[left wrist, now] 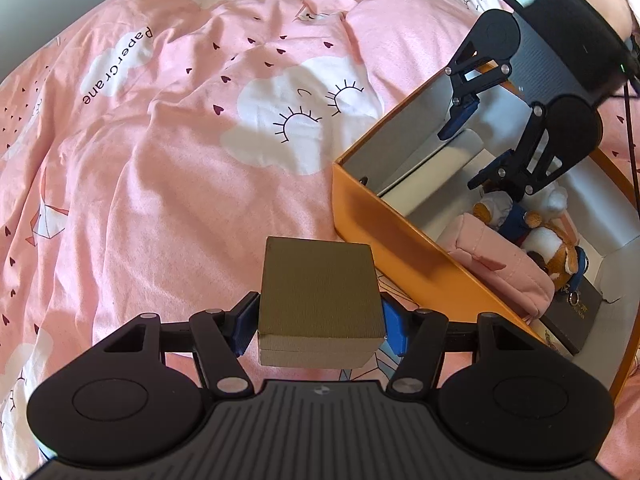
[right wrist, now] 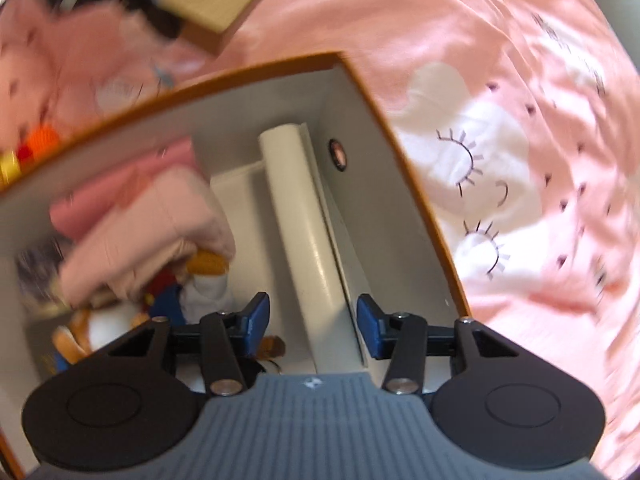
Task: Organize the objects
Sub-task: 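Open the right gripper to release the glasses box along the box wall, then carry the brown cube with the left gripper over the orange box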
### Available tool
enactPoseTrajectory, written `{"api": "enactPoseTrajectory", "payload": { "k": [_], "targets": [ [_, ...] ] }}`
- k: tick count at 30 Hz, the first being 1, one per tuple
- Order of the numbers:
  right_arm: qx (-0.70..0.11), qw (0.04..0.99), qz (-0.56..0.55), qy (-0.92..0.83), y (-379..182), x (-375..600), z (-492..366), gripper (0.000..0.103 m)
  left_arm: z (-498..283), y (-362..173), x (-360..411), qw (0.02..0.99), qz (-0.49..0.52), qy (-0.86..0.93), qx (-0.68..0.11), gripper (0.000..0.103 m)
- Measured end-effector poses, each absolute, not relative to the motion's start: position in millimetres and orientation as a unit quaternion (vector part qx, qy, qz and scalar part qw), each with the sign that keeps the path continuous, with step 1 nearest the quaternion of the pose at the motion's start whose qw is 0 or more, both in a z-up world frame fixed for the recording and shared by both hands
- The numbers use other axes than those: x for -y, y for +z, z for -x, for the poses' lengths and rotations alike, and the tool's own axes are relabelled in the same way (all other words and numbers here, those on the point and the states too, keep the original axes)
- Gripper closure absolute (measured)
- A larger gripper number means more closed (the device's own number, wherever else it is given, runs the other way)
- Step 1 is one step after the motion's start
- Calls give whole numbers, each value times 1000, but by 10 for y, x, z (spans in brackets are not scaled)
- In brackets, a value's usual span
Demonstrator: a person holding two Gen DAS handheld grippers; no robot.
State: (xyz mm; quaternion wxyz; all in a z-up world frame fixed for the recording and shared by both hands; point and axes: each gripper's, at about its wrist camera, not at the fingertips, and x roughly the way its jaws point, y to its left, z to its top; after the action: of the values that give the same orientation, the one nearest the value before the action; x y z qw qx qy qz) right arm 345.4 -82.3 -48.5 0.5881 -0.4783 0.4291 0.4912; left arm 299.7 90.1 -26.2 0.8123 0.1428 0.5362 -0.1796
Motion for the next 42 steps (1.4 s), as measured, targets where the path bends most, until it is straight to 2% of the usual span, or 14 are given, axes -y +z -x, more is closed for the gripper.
{"api": "enactPoseTrajectory", "payload": {
  "k": [4, 5, 8, 18, 26, 34, 36, 38, 42],
  "targets": [
    [-458, 624, 418, 476, -446, 838, -3567, 62, -3007, -265, -910, 812, -143, -182, -536, 31],
    [-463, 626, 409, 475, -451, 837, -3575, 67, -3008, -265, -909, 812, -143, -181, -536, 31],
    [-459, 628, 420, 468, -496, 819, -3531, 74, -3007, -266, -911, 812, -142, -181, -536, 31],
    [-390, 592, 521, 475, -534, 591, -3682, 76, -3019, -277, -914, 812, -143, -180, -536, 31],
    [-358, 566, 548, 501, -556, 590, -3652, 77, -3009, -247, -899, 814, -134, -186, -534, 31],
    [-337, 583, 551, 493, -459, 600, -3618, 79, -2960, 1, -846, 825, -125, -196, -515, 31],
    [-346, 604, 532, 482, -379, 627, -3685, 83, -2953, 71, -830, 829, -125, -198, -508, 31],
    [-352, 616, 517, 479, -332, 650, -3707, 99, -2949, 133, -800, 832, -124, -202, -501, 31],
    [-351, 625, 514, 471, -419, 617, -3673, 103, -2967, 229, -726, 840, -119, -211, -485, 31]
  ]
}}
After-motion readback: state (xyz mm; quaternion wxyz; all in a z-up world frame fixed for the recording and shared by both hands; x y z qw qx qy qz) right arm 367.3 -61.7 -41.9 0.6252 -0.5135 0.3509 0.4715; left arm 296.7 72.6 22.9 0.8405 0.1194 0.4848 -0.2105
